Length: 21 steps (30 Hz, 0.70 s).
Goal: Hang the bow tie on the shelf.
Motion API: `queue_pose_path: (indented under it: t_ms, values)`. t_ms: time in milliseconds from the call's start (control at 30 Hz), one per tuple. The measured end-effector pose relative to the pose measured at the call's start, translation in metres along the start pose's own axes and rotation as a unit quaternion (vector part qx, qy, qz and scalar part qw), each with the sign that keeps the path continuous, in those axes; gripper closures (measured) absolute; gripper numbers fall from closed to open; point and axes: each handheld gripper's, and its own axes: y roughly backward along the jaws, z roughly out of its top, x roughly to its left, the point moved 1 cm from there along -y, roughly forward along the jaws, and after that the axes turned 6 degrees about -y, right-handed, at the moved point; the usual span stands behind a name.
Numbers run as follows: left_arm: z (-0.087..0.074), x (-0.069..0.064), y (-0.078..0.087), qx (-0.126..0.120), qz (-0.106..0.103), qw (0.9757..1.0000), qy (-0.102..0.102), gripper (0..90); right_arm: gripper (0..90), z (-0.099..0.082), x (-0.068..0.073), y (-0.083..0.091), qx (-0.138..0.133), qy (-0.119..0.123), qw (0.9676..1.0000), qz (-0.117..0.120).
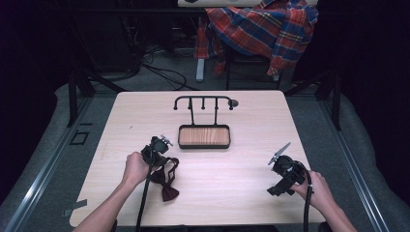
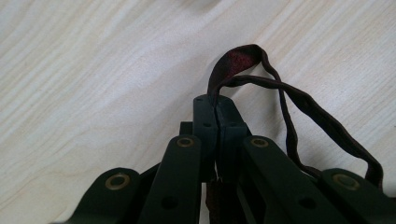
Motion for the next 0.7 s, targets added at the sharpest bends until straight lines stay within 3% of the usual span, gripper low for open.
queue_pose_path:
  t_ms: [200, 700]
  values:
    - [-0.003, 0.002, 0.014, -0.025, 0.007, 0.9996, 0.006, 88.9, 14.3, 0.000, 0.000, 0.000, 0.001, 0.000, 1.0000, 0.001]
    - [-0.013, 0.002, 0.036, -0.059, 0.025, 0.9978, 0.018, 88.8, 14.3, 0.000, 0.001, 0.000, 0.000, 0.001, 1.0000, 0.003]
